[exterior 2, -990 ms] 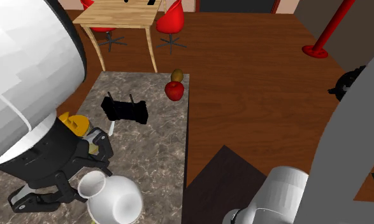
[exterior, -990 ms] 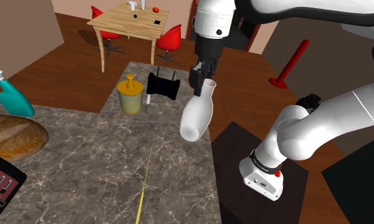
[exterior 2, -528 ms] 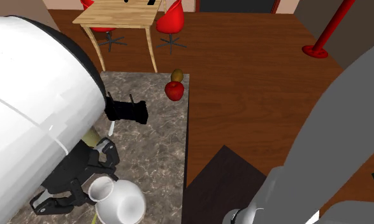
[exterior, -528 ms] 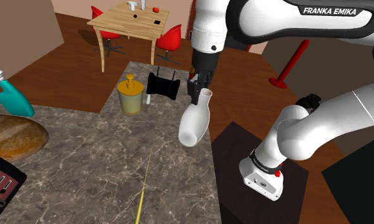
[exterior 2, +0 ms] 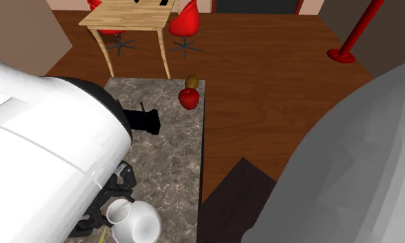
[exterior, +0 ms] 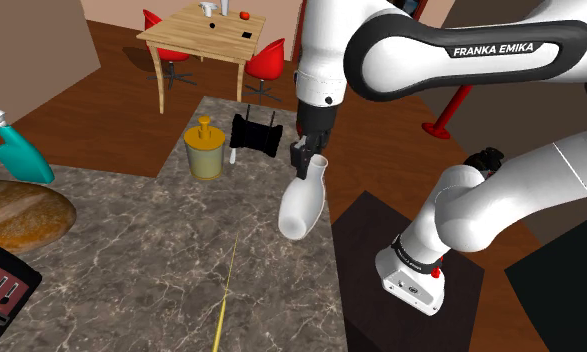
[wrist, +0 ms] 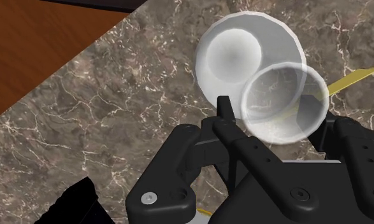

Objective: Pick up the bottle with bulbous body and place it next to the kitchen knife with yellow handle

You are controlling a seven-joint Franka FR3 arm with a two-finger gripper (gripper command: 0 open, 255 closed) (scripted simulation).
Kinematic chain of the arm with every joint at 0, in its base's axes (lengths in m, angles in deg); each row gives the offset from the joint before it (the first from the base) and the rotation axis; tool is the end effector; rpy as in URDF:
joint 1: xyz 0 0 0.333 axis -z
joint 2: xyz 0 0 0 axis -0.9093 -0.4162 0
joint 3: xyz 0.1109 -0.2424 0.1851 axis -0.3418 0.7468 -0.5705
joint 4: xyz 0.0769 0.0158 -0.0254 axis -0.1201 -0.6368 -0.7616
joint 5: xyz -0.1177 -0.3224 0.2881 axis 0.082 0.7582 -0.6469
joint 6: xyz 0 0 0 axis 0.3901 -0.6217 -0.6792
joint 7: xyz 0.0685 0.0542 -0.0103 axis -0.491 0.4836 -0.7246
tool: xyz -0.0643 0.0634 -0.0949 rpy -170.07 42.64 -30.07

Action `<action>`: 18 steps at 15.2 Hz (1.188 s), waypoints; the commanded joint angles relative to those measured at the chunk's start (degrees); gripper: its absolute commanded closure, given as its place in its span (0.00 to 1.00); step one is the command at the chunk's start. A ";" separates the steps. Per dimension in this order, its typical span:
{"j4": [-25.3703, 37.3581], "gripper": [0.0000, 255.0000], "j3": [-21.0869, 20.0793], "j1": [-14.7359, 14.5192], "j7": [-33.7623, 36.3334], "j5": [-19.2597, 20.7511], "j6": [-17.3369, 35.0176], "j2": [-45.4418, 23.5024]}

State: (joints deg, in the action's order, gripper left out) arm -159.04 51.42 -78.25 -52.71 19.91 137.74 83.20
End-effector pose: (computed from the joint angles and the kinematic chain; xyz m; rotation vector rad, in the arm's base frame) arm 0.3759 0.2391 0.4657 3.1188 0.2129 -0.1875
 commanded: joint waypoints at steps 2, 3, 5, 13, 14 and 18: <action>-1.89 1.00 -0.26 -0.02 -0.13 -0.11 2.42 -0.48; -2.55 1.00 -0.36 -0.04 -0.16 -0.17 3.22 -0.62; -3.84 1.00 -0.56 -0.08 -0.21 -0.28 4.83 -0.95; -7.75 1.00 -1.27 -0.17 -0.31 -0.60 10.24 -2.46; -7.74 1.00 -1.27 -0.16 -0.31 -0.60 10.24 -2.46; -7.74 1.00 -1.27 -0.16 -0.31 -0.60 10.24 -2.46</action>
State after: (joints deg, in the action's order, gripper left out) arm -166.79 50.15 -78.41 -53.02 19.31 147.96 80.74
